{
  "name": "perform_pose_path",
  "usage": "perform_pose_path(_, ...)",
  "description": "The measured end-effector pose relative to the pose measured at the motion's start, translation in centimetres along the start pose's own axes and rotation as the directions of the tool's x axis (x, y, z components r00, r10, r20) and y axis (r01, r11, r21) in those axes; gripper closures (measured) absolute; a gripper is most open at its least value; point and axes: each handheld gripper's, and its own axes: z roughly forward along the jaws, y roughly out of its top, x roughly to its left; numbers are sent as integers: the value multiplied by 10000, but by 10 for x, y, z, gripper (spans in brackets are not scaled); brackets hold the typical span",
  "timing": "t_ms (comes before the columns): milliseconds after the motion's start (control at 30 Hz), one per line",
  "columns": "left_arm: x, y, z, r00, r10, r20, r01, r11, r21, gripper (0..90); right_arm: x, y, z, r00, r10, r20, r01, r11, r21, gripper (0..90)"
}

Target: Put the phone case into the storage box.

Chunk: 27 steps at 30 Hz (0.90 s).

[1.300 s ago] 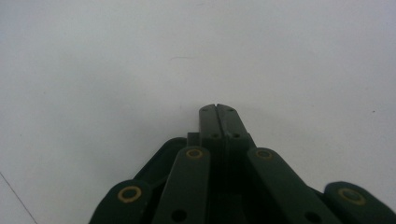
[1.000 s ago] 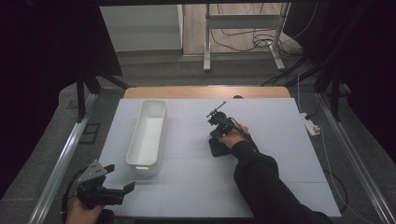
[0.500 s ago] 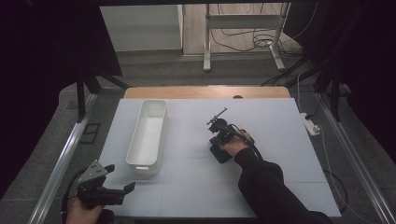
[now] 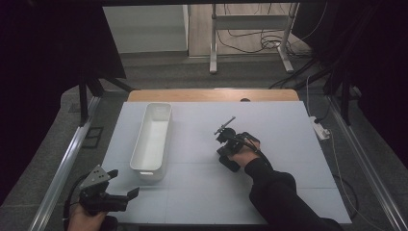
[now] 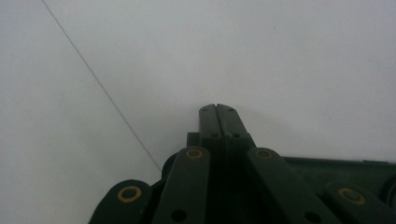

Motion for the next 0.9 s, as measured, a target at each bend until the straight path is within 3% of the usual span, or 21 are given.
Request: perform_pose_path(900,0,0,0,10000,12,10,-12,10000,-25,8,7,-39,-20,9997,73,-227,-68,9998,212,893)
